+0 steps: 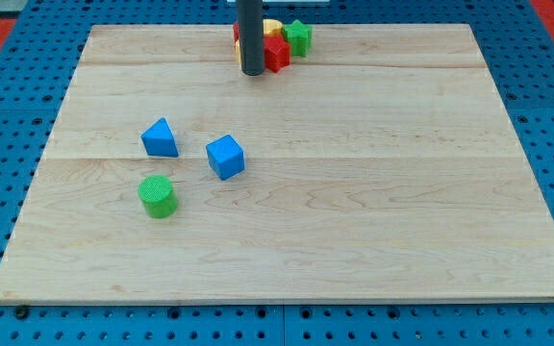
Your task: Move the blue cube towards the top right
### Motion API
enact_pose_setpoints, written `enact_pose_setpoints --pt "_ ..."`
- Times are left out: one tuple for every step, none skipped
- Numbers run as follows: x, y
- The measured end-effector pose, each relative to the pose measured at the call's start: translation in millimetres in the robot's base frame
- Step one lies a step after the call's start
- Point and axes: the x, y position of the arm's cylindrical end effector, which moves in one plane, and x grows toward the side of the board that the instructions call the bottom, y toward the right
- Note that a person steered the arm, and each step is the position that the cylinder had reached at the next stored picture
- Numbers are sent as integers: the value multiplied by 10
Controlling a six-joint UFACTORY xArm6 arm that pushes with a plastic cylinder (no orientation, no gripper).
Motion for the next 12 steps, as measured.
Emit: enact_pose_setpoints --pt "18 0" --pt "25 0" --pt "25 0" --pt "241 -29" --pt "648 -74" --pt "977 22" --pt "1099 842" --pt "1960 822" --pt "2353 -71" --pt "2091 -729" --pt "1710 -556" --pt "1629 -69"
